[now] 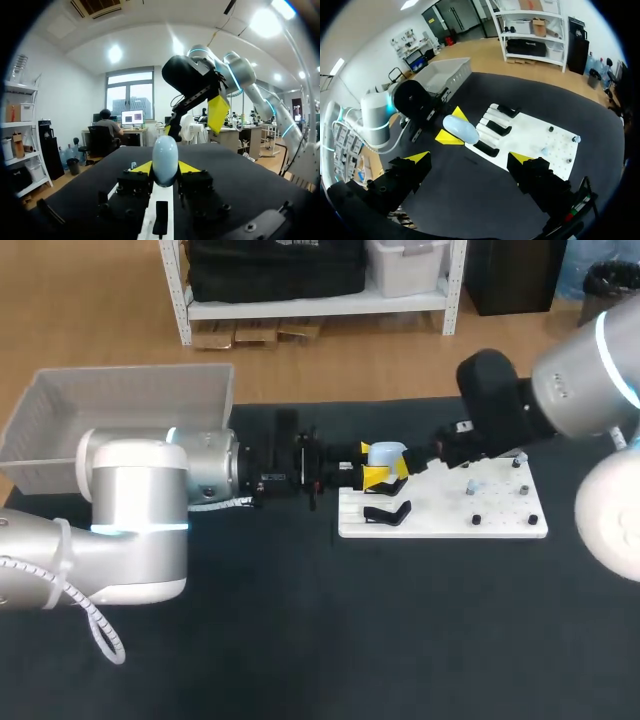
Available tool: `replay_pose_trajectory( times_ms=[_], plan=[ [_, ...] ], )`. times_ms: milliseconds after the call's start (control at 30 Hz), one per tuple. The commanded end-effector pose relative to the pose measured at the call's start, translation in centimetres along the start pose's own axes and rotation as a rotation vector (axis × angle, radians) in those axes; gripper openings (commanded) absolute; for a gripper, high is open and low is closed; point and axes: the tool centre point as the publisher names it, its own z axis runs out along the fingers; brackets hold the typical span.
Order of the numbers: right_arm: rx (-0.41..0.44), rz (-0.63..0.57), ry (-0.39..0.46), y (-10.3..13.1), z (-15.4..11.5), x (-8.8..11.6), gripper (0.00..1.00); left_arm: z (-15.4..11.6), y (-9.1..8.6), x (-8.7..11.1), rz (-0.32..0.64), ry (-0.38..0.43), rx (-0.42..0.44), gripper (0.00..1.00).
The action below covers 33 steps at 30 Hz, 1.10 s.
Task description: Pick up each earbud case from the left stands, insert the matching earbuds, close the lid, and place the case in the box.
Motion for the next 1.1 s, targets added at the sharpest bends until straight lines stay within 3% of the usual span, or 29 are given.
replay_pose_trajectory(
  times_ms=[33, 1100],
  plan=[
    [-0.005, 0.006, 0.014, -0.1, 0.9, -0.5, 1.0, 0.0, 0.0, 0.1, 0.001, -0.003, -0.001, 0.0],
    [0.027, 0.059, 0.017, -1.8, 3.1, -1.1, 1.0, 0.0, 0.0, 0.1, 0.001, -0.003, -0.001, 0.0]
  ],
)
